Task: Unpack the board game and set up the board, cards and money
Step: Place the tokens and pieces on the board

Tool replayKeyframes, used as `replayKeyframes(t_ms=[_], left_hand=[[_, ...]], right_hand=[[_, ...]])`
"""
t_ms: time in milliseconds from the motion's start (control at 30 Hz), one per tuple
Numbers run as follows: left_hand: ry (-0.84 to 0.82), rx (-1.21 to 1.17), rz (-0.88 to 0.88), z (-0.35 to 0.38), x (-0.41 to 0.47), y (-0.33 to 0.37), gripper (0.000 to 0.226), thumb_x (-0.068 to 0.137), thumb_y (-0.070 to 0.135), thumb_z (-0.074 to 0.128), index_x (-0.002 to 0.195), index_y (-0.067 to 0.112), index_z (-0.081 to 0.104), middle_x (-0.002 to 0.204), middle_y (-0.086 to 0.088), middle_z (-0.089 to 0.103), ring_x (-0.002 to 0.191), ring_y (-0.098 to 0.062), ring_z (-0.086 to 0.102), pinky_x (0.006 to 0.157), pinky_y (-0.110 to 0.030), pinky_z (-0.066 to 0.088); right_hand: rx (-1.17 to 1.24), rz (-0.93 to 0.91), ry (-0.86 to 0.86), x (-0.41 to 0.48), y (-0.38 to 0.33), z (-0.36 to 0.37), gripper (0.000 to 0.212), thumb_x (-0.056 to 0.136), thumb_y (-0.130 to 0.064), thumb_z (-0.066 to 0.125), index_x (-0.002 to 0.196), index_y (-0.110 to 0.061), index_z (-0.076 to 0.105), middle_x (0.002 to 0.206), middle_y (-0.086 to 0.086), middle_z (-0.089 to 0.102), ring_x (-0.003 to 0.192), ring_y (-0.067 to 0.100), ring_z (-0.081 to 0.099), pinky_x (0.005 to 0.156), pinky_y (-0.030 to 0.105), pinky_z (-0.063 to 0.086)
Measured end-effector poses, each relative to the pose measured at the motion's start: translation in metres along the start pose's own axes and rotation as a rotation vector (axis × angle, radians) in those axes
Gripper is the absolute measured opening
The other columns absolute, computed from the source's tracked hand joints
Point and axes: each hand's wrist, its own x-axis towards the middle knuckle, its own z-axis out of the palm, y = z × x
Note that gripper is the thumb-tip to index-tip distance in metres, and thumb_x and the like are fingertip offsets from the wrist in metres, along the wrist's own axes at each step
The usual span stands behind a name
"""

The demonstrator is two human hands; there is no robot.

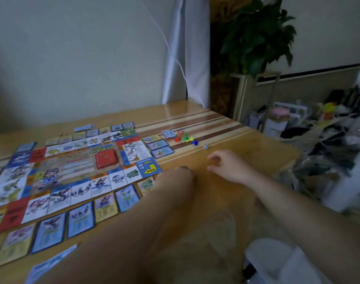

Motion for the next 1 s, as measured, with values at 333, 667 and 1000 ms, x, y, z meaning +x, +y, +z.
replayKeyframes(t_ms=[333, 667, 1000], left_hand=[[0.087, -0.101, -0.127, -0.029, 0.081, -0.058, 0.040, 0.092, 0.019, 0.048, 0.131, 0.029, 0.050, 0.126, 0.000, 0.059, 0.111, -0.022, 0.058, 0.089, -0.037, 0.051], [-0.004, 0.103, 0.095, -0.034, 0.159, -0.071, 0.052, 0.093, 0.031, 0.051, 0.143, 0.020, 0.037, 0.132, -0.009, 0.053, 0.117, -0.027, 0.053, 0.086, -0.034, 0.045], [-0.063, 0.030, -0.016, -0.023, 0.182, -0.068, 0.032, 0.093, 0.026, 0.055, 0.125, 0.021, 0.056, 0.115, -0.008, 0.062, 0.099, -0.025, 0.061, 0.071, -0.031, 0.047]], right_hand=[[-0.149, -0.070, 0.086, 0.101, -0.022, -0.001, 0.043, 0.085, -0.021, 0.064, 0.127, -0.014, 0.053, 0.126, 0.008, 0.056, 0.111, 0.025, 0.054, 0.091, 0.039, 0.048], [-0.170, -0.102, -0.156, 0.150, -0.013, 0.001, 0.051, 0.087, -0.030, 0.067, 0.134, -0.018, 0.050, 0.127, 0.004, 0.056, 0.109, 0.018, 0.053, 0.080, 0.023, 0.040], [-0.148, -0.186, -0.127, 0.157, -0.006, 0.001, 0.018, 0.084, -0.023, 0.070, 0.100, -0.015, 0.069, 0.086, -0.004, 0.058, 0.082, 0.014, 0.055, 0.062, 0.022, 0.043]])
